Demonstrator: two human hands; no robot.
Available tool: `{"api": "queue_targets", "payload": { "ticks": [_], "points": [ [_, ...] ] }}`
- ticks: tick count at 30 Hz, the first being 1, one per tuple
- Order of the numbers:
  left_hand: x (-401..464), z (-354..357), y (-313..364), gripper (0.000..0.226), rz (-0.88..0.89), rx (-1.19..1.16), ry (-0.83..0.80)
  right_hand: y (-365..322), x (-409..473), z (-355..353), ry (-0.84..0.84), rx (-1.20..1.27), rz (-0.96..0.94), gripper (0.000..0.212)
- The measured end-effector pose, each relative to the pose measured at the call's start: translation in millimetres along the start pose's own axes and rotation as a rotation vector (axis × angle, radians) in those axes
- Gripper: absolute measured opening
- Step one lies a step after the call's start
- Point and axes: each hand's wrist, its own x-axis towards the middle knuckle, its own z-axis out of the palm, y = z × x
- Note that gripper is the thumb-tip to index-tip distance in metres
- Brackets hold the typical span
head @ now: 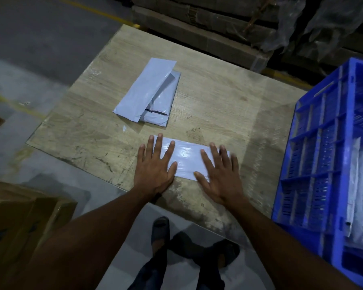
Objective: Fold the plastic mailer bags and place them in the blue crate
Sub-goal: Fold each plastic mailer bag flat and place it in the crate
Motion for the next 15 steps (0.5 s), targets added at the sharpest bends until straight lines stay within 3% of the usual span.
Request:
{"api": "queue_targets", "payload": {
  "ticks": [4,6,9,15],
  "points": [
    [3.4,-1.6,0.9,0.074,0.0,-0.007,0.002,-0.4,-2.7,-6.1,-0.046,0.037,0.07,0.09],
    [2.4,-0.5,-0.1,0.075,0.008,-0.015,0.01,-7.9,-5.5,-11.7,0.009,-0.002,-0.039,0.095],
    [2.7,-1.1,0.8,0.081,0.016,-0.046,0.007,-10.2,-6.4,-8.8,0.097,0.017,-0.323,0.066],
    [-6.6,-3.2,-1.4,0.096,0.16,-0.055,0.045,-15.9,2.7,2.9,0.184,0.102,-0.279,0.022]
  ]
}}
